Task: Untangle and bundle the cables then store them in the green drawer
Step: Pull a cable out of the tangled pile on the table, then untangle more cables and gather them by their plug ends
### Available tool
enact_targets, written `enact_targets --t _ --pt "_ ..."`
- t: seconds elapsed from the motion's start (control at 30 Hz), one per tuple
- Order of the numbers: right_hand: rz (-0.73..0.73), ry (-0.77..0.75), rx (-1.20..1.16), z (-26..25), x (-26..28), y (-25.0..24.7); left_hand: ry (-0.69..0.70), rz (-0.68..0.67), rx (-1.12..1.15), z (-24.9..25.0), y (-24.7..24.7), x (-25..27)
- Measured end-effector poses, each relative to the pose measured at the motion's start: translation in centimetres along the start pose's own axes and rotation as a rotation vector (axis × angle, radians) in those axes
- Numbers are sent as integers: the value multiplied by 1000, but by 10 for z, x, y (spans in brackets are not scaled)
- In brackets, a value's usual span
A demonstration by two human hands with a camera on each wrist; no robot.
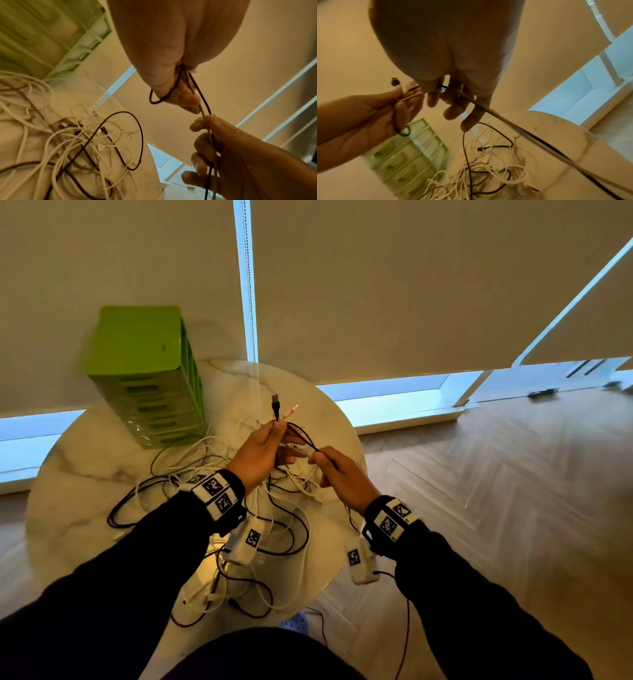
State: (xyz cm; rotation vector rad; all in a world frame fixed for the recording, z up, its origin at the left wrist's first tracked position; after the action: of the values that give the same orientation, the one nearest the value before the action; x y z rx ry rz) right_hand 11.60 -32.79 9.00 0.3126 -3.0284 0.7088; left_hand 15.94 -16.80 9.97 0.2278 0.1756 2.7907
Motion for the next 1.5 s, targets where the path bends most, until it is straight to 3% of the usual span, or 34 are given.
enact_targets --t 0.1,0.2,0.27,0.33,0.37,0.43,0.57,0.67,0.8,0.87,1.03,1.1,1.2,1.3,1.4,1.5 --pt "79 63 -29 17 -3 -10 12 -2 -73 2 1 3" --pt "221 260 41 49 1 -32 53 37 0 8 -7 3" --pt "53 475 89 64 9 -32 68 53 112 15 -14 4" --pt "-302 679 125 65 24 -12 86 52 182 23 -18 7" --pt "-420 699 115 57 30 -2 90 50 202 26 -18 8" --pt "-480 582 13 35 24 18 83 42 242 27 -14 8" --pt "-564 192 -94 -18 0 60 49 6 352 28 -3 5" --pt "-539 118 -237 -37 -6 75 15 5 490 35 -8 6" --pt "-466 139 -387 -30 -8 61 32 129 709 48 -35 10" --pt "-355 119 -345 -28 -18 42 52 178 713 56 -43 14" --pt "-136 -146 171 -40 -45 15 136 253 687 61 -56 1" --pt "-128 -149 261 -36 -44 28 146 285 646 61 -59 -8" --pt "-309 -103 322 -17 -31 84 114 313 495 49 -51 -15" --pt "-455 -33 311 6 -19 122 -3 300 253 13 -45 -15" --pt "-605 12 338 28 -17 121 -110 254 68 -21 -50 -11" --pt "-577 121 322 62 -28 88 -158 236 0 -39 -53 -11"
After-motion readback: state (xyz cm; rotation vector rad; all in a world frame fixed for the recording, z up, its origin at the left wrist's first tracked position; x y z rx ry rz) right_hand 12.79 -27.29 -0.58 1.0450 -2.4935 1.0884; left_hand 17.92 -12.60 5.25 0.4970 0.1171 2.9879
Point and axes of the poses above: each hand's wrist, its own x-axis away from the middle knuckle, its own y-axis out of the palm, z = x × y, the point moved 7 cm from there along -x, towards the middle knuckle, and after that the axes turned 4 degrees about -z, right-handed, at the moved point
